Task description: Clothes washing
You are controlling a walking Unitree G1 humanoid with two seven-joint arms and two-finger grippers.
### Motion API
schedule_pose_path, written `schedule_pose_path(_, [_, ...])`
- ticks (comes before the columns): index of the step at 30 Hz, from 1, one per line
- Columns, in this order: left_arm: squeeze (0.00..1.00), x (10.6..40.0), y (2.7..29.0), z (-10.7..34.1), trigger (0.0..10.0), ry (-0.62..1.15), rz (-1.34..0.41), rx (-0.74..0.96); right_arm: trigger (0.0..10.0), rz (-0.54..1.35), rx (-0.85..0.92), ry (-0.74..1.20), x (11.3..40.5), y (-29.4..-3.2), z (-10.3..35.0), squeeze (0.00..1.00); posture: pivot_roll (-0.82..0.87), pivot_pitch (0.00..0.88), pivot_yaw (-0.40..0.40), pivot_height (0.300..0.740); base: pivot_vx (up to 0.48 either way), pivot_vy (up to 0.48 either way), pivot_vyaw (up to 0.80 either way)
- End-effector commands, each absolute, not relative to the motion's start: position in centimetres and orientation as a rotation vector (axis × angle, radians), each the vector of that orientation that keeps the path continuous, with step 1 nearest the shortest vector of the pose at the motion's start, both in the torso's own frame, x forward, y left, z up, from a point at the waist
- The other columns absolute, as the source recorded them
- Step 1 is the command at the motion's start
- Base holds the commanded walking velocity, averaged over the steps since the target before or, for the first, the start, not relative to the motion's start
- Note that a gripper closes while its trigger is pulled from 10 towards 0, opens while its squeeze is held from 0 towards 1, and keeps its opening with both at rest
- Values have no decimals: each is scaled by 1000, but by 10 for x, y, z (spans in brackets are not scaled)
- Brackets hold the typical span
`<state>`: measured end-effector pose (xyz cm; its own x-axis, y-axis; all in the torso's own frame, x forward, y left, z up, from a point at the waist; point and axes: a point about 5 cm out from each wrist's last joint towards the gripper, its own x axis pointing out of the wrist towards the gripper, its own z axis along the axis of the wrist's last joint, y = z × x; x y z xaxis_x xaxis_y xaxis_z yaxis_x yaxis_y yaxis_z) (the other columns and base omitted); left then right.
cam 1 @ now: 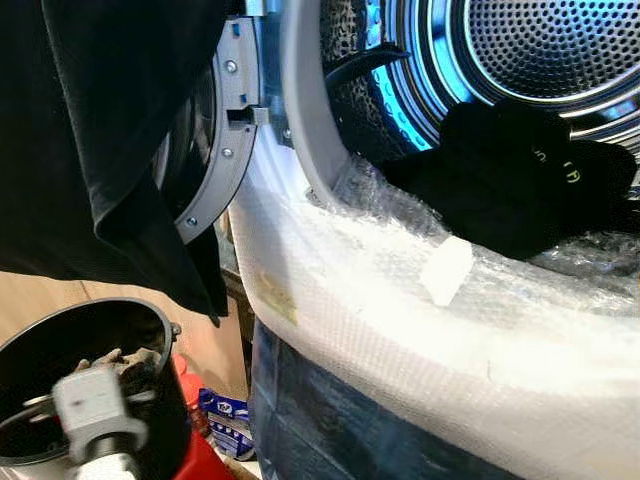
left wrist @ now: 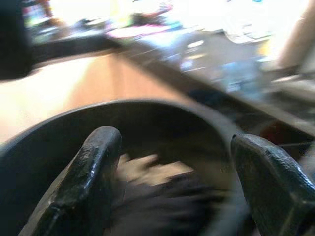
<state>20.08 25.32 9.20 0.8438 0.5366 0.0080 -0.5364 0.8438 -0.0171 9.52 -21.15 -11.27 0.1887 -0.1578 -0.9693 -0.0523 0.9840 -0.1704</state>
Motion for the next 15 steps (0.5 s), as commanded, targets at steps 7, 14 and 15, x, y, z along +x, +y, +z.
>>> schedule_pose_path(7, [435, 193, 312, 87, 10000, 49, 797, -186, 10000, -45, -171, 1371, 92, -203, -115, 0, 51, 0, -28, 740, 0, 0, 0])
schedule_pose_path(14, [1000, 216, 325, 79, 10000, 163, 622, -183, 10000, -29, -184, 1353, 99, -202, -114, 0, 44, 9, -43, 740, 0, 0, 0])
schedule_pose_path(15, [1000, 216, 325, 79, 10000, 163, 622, -183, 10000, -29, -184, 1353, 99, -202, -114, 0, 44, 9, -43, 740, 0, 0, 0])
